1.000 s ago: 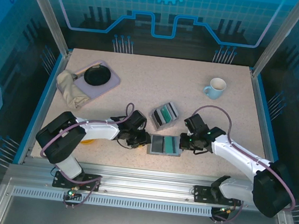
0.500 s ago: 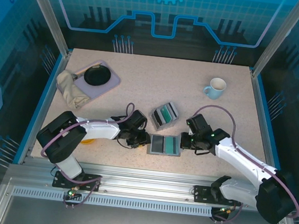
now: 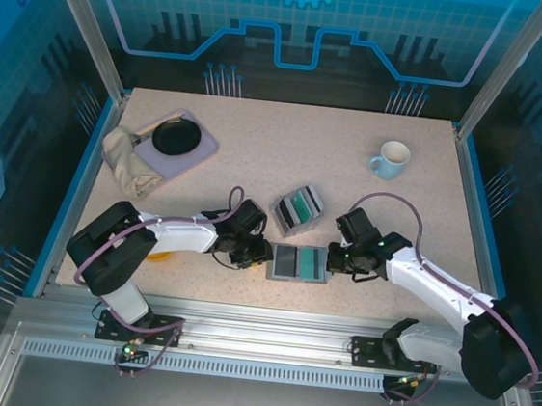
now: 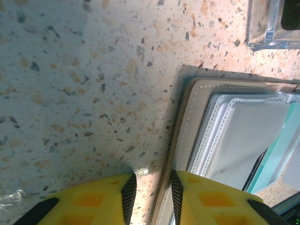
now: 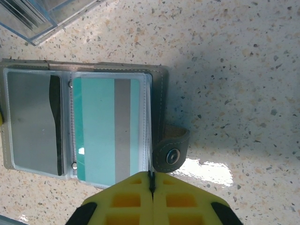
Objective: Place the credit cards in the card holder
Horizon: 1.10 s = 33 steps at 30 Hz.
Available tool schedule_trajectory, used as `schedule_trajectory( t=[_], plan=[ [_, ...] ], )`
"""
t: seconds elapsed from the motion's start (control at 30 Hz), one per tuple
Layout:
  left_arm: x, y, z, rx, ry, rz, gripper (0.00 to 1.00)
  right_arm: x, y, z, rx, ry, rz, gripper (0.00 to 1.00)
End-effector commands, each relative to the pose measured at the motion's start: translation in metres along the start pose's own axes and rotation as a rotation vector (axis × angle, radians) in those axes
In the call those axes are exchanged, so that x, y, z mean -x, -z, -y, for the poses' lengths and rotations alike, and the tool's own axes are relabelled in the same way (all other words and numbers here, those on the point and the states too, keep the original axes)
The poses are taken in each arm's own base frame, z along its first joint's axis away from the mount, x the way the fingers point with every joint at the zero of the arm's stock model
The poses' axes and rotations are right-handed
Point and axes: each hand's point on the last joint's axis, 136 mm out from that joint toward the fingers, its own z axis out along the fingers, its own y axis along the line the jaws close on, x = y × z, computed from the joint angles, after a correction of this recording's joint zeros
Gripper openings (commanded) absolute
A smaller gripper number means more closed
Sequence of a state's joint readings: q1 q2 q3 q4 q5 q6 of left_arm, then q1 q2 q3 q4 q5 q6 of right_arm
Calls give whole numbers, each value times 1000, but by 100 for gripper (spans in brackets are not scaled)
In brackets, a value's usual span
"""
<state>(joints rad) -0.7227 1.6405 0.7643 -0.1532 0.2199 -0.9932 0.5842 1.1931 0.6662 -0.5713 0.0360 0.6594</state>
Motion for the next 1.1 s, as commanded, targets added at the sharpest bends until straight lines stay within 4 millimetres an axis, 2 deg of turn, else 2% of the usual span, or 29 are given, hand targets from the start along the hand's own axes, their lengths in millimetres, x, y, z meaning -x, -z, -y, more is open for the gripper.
schedule_trajectory(
  t=[0.0, 0.2, 0.73, 0.9, 1.07],
  plan=[
    [-4, -22, 6, -22, -31, -21, 31, -7, -6, 0, 6, -8, -28, 0],
    [-4, -22, 7, -22, -33, -21, 30, -1, 3, -16, 97, -2, 9, 0],
    [-5, -23, 9, -22, -38, -24, 29, 5, 26, -40, 235, -3, 51, 0],
    [-5, -24, 10, -24, -39, -25, 27, 7, 26, -57, 322, 3, 42, 0],
    [-4, -21, 9, -22, -39, -15, 26, 7, 18, -72, 401, -19, 23, 0]
  ],
)
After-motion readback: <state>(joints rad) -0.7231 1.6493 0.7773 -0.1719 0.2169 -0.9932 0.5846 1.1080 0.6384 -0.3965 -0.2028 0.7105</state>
